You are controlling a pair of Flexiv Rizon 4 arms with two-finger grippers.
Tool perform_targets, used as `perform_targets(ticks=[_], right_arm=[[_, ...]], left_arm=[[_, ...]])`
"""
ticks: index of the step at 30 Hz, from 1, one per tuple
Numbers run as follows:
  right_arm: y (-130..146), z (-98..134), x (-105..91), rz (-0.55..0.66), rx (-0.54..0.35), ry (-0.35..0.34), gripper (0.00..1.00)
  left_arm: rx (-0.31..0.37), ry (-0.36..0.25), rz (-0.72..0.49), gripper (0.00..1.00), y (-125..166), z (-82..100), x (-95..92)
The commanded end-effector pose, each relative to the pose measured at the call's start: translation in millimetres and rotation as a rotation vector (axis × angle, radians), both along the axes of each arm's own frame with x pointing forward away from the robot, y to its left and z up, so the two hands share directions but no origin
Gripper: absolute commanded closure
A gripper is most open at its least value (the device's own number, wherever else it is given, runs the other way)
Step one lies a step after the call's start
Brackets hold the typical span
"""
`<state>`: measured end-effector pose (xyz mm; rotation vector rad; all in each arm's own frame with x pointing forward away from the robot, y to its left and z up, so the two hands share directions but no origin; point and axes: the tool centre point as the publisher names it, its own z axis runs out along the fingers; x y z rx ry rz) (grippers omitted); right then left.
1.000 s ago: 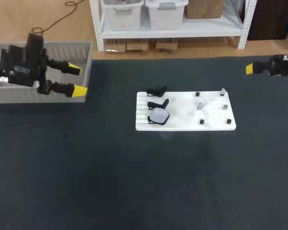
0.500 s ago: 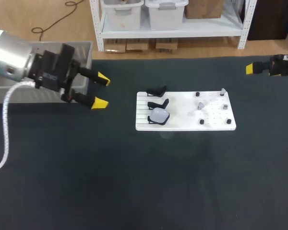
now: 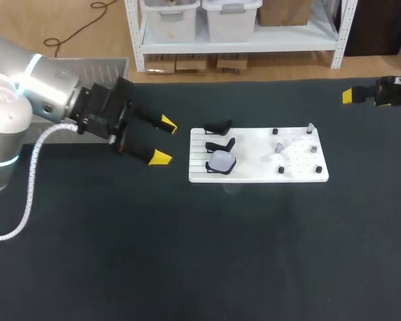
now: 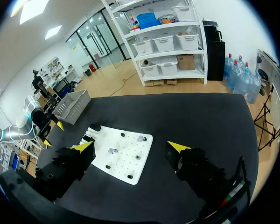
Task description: Pick up each earbud case from the left stands, insert the matching earbuds, close the lid, and place the case in the box.
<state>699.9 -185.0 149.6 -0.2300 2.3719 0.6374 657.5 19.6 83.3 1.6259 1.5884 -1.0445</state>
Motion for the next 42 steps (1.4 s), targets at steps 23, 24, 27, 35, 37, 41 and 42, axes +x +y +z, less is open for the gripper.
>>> perform_targets(ticks=[23, 24, 27, 35, 37, 41, 42], right_arm=[[-0.2, 0.3, -0.1, 0.001, -0.001, 0.000, 0.00], [-0.2, 0.3, -0.1, 0.001, -0.001, 0.000, 0.00], [-0.2, 0.3, -0.1, 0.001, -0.001, 0.000, 0.00], [-0.2, 0.3, -0.1, 0.001, -0.001, 0.000, 0.00], [-0.2, 0.3, -0.1, 0.001, -0.001, 0.000, 0.00], [-0.2, 0.3, -0.1, 0.001, -0.001, 0.000, 0.00], [-0.2, 0.3, -0.1, 0.001, -0.001, 0.000, 0.00]], left_arm=[[-0.033, -0.018, -0.073, 0.00, -54.7, -50.8, 0.8], [-0.033, -0.019, -0.072, 0.00, -55.4, -52.0, 0.9], [-0.034, -0.020, -0.070, 0.00, -57.2, -55.1, 1.4], [-0.034, -0.023, -0.066, 0.07, -64.0, -61.5, 3.3], [-0.035, -0.024, -0.064, 0.10, -66.1, -62.7, 4.1], [-0.036, -0.029, -0.060, 0.18, -70.8, -63.9, 6.5], [-0.036, -0.030, -0.058, 0.19, -71.9, -64.3, 7.2]])
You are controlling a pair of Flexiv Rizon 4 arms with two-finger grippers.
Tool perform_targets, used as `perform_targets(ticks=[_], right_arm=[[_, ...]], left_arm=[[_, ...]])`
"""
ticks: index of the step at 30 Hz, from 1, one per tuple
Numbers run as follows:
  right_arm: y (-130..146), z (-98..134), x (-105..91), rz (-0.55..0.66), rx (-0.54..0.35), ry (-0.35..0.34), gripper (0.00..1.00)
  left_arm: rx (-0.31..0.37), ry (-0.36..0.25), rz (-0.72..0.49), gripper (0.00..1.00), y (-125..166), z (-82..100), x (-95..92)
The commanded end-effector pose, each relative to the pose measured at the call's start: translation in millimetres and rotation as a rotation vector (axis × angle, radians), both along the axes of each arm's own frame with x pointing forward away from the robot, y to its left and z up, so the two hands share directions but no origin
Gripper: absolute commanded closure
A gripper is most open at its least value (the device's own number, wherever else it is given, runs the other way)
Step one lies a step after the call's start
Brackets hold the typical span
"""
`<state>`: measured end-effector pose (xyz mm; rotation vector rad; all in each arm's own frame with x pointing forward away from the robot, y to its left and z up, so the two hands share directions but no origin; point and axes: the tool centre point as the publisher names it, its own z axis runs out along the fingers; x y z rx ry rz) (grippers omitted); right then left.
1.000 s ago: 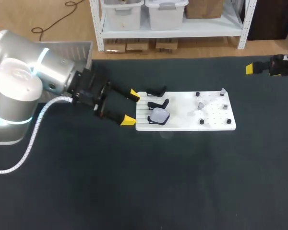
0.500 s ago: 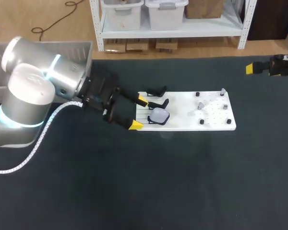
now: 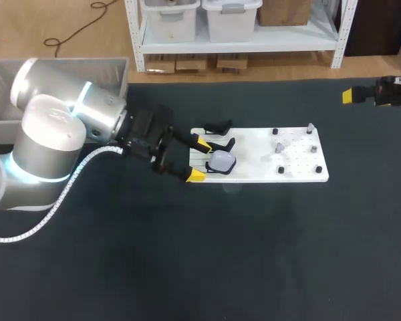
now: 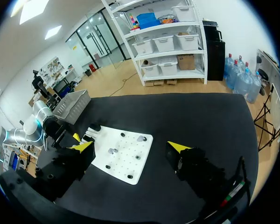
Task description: Pick up each earbud case from the left stands, insert the matching earbuds, close the lid, and place the case in the box.
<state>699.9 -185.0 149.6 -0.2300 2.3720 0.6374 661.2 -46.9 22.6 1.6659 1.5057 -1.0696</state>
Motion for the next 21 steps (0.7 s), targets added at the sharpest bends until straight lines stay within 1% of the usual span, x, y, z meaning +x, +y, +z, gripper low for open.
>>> perform_targets(ticks=[1, 8, 12, 15, 17, 21], right_arm=[[-0.2, 0.3, -0.1, 0.001, -0.001, 0.000, 0.00], [-0.2, 0.3, -0.1, 0.001, -0.001, 0.000, 0.00], [-0.2, 0.3, -0.1, 0.001, -0.001, 0.000, 0.00], [-0.2, 0.3, -0.1, 0.001, -0.001, 0.000, 0.00], [-0.2, 0.3, -0.1, 0.001, -0.001, 0.000, 0.00], [-0.2, 0.3, -0.1, 0.001, -0.001, 0.000, 0.00]], left_arm=[[-0.003, -0.004, 0.001, 0.21, -6.4, -3.6, 3.9], [0.001, -0.012, 0.000, 0.27, -12.6, -5.6, 5.6], [0.006, -0.009, -0.002, 0.31, -15.8, -7.7, 6.6], [0.007, -0.005, -0.002, 0.33, -17.4, -8.2, 7.5], [0.008, -0.005, -0.003, 0.37, -18.6, -8.6, 8.1], [0.007, -0.003, 0.002, 0.38, -20.4, -9.4, 9.9]])
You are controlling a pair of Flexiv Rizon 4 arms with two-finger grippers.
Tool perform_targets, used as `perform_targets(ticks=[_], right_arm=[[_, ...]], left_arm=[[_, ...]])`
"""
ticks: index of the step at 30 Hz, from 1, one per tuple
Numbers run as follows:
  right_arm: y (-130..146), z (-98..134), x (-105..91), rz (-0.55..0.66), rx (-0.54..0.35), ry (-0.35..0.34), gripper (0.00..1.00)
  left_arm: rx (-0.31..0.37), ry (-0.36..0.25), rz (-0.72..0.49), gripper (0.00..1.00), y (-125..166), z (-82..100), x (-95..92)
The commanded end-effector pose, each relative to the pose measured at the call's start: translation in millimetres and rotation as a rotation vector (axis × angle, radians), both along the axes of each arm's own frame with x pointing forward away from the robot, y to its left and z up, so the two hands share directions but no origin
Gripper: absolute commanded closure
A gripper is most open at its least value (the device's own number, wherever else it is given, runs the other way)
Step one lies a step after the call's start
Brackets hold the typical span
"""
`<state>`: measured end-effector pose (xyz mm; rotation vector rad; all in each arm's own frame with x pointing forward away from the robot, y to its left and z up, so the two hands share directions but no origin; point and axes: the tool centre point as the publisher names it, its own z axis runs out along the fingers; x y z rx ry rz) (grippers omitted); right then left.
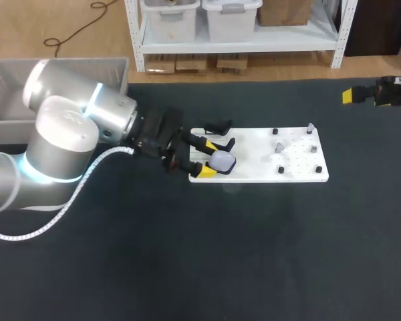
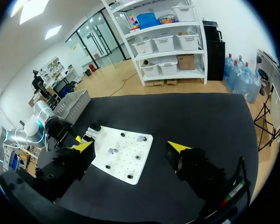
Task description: Pick up each earbud case from the left stands, insert the matching earbuds, close the lid, and place the case in the box.
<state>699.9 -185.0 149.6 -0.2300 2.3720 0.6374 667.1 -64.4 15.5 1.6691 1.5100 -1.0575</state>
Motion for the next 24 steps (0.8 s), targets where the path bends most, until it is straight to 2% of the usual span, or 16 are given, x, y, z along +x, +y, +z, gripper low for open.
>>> perform_targets(ticks=[1, 16, 24], right_arm=[[-0.2, 0.3, -0.1, 0.001, -0.001, 0.000, 0.00], [-0.2, 0.3, -0.1, 0.001, -0.001, 0.000, 0.00], [-0.2, 0.3, -0.1, 0.001, -0.001, 0.000, 0.00]], left_arm=[[0.000, 0.003, -0.001, 0.40, -3.1, -2.3, 4.3], [-0.005, 0.007, 0.007, 0.50, -7.1, -4.8, 3.7], [-0.009, 0.009, 0.007, 0.51, -9.2, -4.9, 3.2]])
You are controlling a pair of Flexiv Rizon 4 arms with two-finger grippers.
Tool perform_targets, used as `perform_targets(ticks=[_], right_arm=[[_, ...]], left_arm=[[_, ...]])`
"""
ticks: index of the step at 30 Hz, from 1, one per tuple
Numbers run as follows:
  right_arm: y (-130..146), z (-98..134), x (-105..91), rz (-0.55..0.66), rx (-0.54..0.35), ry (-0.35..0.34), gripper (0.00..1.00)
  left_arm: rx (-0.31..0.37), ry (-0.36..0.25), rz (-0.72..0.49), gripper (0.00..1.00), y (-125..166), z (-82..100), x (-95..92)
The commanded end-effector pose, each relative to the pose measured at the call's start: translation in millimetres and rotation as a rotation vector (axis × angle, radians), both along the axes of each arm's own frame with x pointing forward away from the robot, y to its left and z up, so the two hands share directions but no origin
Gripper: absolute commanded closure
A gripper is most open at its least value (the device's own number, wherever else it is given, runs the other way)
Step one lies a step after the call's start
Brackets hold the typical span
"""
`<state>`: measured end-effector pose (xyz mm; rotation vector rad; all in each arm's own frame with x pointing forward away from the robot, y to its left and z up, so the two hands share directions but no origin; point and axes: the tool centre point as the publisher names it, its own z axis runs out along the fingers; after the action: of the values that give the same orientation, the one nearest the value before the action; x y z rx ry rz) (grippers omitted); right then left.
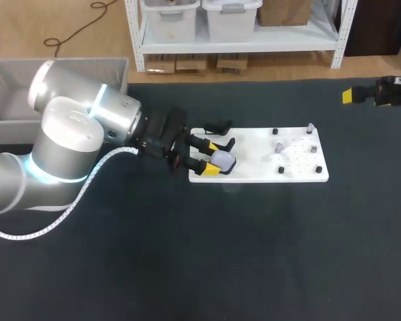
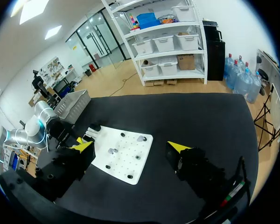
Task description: Pick up each earbud case from the left stands, insert the matching earbuds, close the lid, and place the case in the box.
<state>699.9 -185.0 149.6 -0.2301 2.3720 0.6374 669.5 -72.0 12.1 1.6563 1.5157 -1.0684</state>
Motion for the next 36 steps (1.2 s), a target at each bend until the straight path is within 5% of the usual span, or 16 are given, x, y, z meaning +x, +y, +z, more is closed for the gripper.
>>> perform_targets(ticks=[1, 7, 12, 17, 24, 36], right_arm=[[-0.2, 0.3, -0.1, 0.001, -0.001, 0.000, 0.00], [-0.2, 0.3, -0.1, 0.001, -0.001, 0.000, 0.00], [-0.2, 0.3, -0.1, 0.001, -0.001, 0.000, 0.00], [-0.2, 0.3, -0.1, 0.001, -0.001, 0.000, 0.00], [-0.2, 0.3, -0.1, 0.001, -0.001, 0.000, 0.00], [-0.2, 0.3, -0.1, 0.001, -0.001, 0.000, 0.00]], left_arm=[[-0.002, -0.001, 0.001, 0.51, -1.7, -1.5, 0.8], [-0.003, -0.003, 0.006, 0.53, -2.6, -1.6, 2.4], [-0.003, -0.004, 0.007, 0.66, -2.9, -2.1, 1.5], [-0.005, -0.009, -0.001, 1.00, -2.9, -2.0, -0.7], [-0.053, -0.024, 0.015, 1.00, 4.5, 16.3, -1.8], [-0.249, -0.058, 0.052, 1.00, 15.3, 84.2, -8.5]])
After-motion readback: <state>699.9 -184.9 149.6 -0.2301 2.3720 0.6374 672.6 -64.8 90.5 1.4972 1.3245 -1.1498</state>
